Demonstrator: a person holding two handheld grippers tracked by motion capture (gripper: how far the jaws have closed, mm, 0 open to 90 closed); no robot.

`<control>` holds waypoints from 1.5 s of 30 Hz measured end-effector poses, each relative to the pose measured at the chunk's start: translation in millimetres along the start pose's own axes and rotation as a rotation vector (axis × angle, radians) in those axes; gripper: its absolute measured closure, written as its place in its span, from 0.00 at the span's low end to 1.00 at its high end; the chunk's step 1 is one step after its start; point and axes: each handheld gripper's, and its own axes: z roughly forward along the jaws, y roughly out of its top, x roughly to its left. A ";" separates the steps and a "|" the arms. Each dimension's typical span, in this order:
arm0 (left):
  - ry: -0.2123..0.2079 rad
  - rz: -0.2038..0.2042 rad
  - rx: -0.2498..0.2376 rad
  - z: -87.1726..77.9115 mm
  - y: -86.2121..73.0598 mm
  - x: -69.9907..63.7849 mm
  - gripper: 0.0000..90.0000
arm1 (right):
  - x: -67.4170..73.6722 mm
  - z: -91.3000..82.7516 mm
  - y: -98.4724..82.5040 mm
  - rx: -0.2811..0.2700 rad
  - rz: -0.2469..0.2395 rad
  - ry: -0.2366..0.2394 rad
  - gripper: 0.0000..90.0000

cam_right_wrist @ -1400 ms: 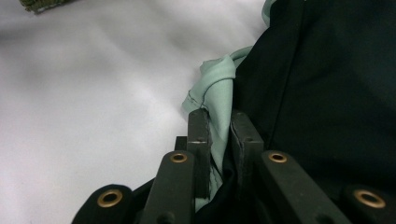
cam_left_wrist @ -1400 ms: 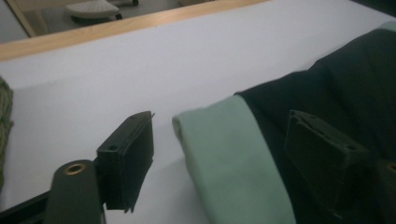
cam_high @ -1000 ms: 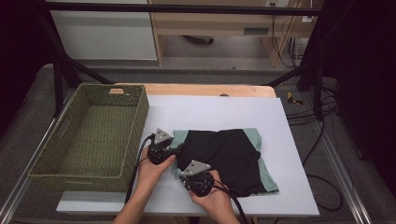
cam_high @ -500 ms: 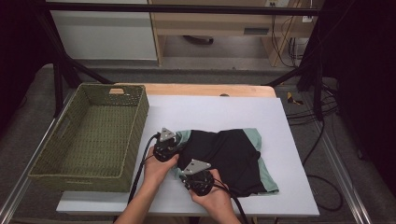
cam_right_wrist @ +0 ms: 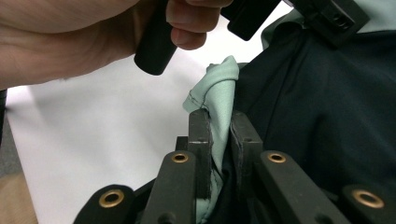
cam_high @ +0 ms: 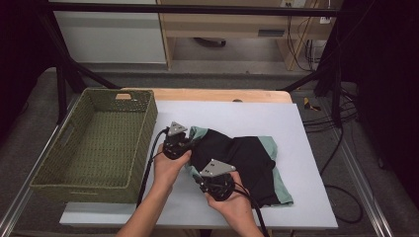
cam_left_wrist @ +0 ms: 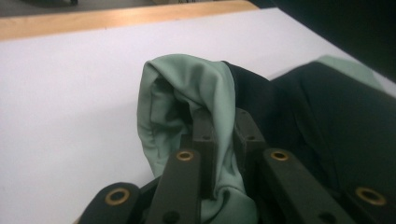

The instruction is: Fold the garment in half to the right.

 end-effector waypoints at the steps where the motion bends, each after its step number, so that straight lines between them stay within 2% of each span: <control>1: 0.004 0.014 0.001 -1.2 8.2 -1.4 0.91 | -0.9 -0.8 2.0 -0.005 -0.001 -0.003 0.91; 7: 0.015 0.031 -0.006 -5.8 25.5 -4.6 0.91 | -4.6 -5.5 14.7 -0.048 0.010 -0.014 0.91; 12: 0.029 0.040 -0.028 -15.1 46.8 -3.2 0.91 | -7.8 -9.9 29.0 -0.077 0.012 -0.018 0.91; 21: 0.047 0.042 -0.047 -28.1 67.6 0.6 0.91 | -6.7 -11.7 49.6 -0.119 0.015 -0.015 0.91; 31: 0.054 0.051 -0.079 -42.1 81.2 0.5 0.91 | -3.9 -17.2 65.0 -0.142 -0.007 -0.013 0.91; 38: 0.063 0.033 -0.104 -54.2 87.7 7.2 0.91 | 1.5 -18.4 81.1 -0.154 -0.036 -0.007 0.91; 45: 0.070 0.016 -0.118 -63.9 89.2 14.1 0.91 | 5.1 -17.3 87.7 -0.162 -0.036 0.002 0.91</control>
